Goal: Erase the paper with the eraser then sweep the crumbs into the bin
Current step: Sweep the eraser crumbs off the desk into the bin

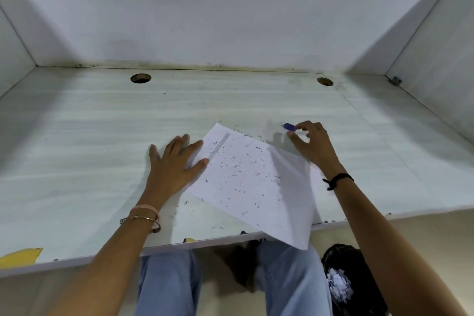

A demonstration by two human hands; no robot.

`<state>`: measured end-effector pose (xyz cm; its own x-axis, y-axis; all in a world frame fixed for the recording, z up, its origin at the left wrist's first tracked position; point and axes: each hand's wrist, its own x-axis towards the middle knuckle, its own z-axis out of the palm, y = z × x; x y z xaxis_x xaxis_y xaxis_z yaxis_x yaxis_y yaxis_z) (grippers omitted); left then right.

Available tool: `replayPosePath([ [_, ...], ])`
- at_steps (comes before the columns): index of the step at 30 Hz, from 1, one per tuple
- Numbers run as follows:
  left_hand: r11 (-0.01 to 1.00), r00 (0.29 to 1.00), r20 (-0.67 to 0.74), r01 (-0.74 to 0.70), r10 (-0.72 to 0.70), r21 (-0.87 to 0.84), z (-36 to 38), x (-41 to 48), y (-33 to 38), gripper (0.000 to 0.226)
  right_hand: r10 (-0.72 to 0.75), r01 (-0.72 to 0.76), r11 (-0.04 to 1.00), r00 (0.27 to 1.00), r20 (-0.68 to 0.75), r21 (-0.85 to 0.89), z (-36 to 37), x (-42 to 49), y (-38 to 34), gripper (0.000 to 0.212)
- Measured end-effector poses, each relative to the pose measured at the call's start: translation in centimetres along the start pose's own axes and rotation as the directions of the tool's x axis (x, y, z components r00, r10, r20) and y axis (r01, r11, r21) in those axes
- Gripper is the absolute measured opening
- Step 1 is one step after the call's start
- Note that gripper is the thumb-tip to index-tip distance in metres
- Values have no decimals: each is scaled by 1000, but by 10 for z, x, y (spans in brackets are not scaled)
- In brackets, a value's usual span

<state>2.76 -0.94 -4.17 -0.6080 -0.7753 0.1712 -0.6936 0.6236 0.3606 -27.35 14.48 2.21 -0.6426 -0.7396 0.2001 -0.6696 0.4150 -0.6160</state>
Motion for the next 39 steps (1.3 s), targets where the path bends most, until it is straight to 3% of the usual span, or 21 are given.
replayPosePath([
  [6,995,999,15,47,-49,85,1,-2,4,59,285,-264,950,952,114,-168,-19,-50,1,70],
  [10,988,994,13,105,-108,115,2,-6,14,54,367,-355,929,923,115,-107,-7,-63,-12,59],
  [14,982,989,-14,147,-147,117,8,-9,22,54,377,-359,922,917,132,-143,0,-66,-34,50],
  [17,977,983,-32,181,-179,112,10,-13,27,54,396,-379,876,918,-5,-298,3,-70,-35,69],
  [20,974,979,-62,201,-195,105,11,-15,32,52,364,-328,874,931,36,-359,2,-74,-36,62],
  [22,974,977,-75,205,-198,100,10,-17,34,50,360,-340,915,931,60,-220,2,-73,-38,41],
  [24,974,977,-85,203,-195,99,9,-18,34,49,402,-407,912,912,86,51,-1,-73,-37,36],
  [27,975,976,-99,203,-194,94,8,-19,34,49,408,-432,757,899,162,490,-9,-74,-29,30],
  [30,978,978,-84,198,-193,63,10,-17,32,48,270,-413,696,908,319,587,-17,-77,-25,20],
  [33,978,971,-130,191,-201,-87,9,-13,26,46,158,-304,683,949,273,664,-17,-73,-19,19],
  [35,918,961,-131,183,-242,-352,3,-9,26,46,152,-256,673,966,209,694,-17,-70,-20,21],
  [37,683,954,9,221,-300,-696,-14,-6,28,51,130,-220,662,975,179,716,-21,-65,-25,23],
  [39,427,949,89,219,-303,-877,-31,-1,29,55,92,-183,663,982,164,726,-27,-60,-30,22],
])
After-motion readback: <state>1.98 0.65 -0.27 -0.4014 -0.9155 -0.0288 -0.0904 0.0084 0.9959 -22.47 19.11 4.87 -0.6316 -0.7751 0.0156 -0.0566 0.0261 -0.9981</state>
